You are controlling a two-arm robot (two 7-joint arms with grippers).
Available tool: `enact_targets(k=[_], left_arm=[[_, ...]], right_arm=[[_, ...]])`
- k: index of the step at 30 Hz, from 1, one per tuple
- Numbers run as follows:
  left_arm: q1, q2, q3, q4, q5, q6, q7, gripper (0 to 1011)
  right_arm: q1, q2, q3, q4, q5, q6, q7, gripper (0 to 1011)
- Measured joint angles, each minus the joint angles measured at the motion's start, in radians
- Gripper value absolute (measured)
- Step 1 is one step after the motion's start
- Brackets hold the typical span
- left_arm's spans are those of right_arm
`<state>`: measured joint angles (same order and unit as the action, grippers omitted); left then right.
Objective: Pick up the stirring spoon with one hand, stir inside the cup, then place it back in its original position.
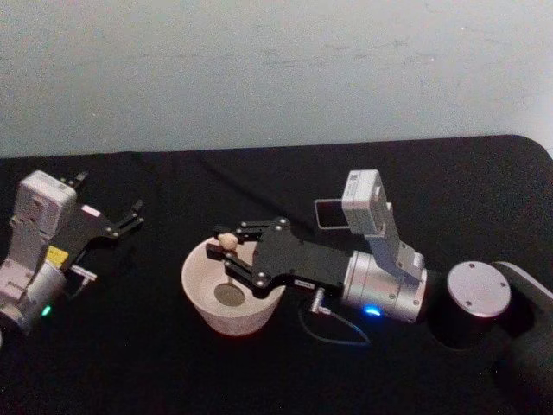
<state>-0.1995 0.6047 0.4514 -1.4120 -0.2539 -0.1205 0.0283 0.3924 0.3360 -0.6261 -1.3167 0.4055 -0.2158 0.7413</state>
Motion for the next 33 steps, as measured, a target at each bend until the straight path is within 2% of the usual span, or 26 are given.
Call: enact_targets(k=[6, 14, 22, 33], left_arm=[[0.000, 0.000, 0.000, 0.000, 0.000, 0.000, 0.000, 1001], [0.000, 0.000, 0.000, 0.000, 0.000, 0.000, 0.000, 1001], [0.000, 0.000, 0.000, 0.000, 0.000, 0.000, 0.000, 1001], [0.000, 0.000, 0.000, 0.000, 0.000, 0.000, 0.000, 1001]], right_arm=[[0.024, -0.026, -0.009, 0.030, 0.004, -0.010, -0.001, 214], [0.065, -0.054, -0.003, 0.102, -0.018, -0.028, -0.028, 214], [0.070, -0.052, 0.017, 0.118, -0.024, -0.031, -0.042, 214], [0.058, -0.045, 0.032, 0.103, -0.021, -0.028, -0.043, 214]])
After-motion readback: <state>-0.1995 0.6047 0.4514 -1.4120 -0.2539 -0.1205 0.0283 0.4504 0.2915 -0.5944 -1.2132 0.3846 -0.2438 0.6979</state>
